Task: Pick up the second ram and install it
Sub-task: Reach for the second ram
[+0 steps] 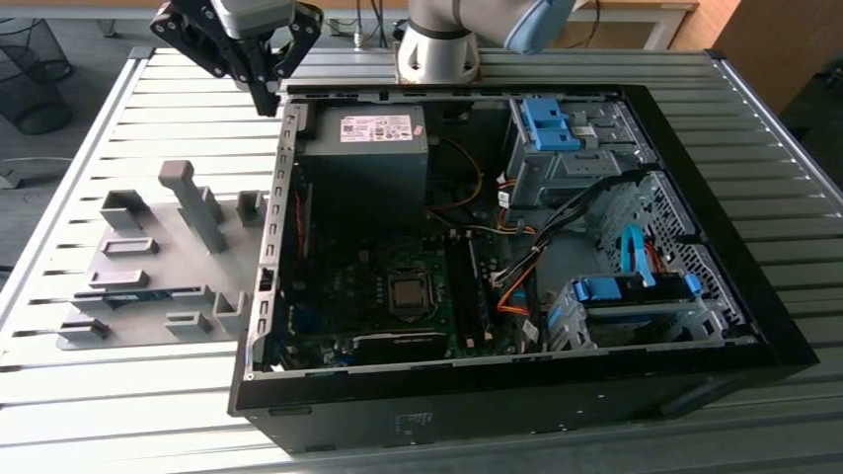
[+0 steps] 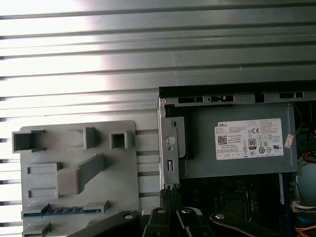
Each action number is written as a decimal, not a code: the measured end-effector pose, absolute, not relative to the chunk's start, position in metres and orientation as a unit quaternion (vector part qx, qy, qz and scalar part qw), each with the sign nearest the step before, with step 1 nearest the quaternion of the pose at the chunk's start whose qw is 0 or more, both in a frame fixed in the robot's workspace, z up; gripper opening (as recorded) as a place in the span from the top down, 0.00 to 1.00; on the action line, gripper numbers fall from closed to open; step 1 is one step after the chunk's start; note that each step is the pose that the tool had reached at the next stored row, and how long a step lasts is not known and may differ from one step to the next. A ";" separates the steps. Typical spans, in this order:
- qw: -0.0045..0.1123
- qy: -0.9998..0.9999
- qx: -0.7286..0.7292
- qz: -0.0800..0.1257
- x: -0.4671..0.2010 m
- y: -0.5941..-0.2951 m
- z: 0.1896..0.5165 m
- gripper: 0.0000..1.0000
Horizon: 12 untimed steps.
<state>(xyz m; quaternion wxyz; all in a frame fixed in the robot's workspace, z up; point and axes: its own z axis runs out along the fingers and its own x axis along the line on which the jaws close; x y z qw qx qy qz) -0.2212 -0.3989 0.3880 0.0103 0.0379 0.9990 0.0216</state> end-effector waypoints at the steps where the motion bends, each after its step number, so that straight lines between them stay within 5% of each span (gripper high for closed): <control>1: 0.010 0.999 0.038 0.022 -0.222 -0.399 0.388 0.90; 12: 0.009 0.999 0.038 0.022 -0.227 -0.399 0.387 0.90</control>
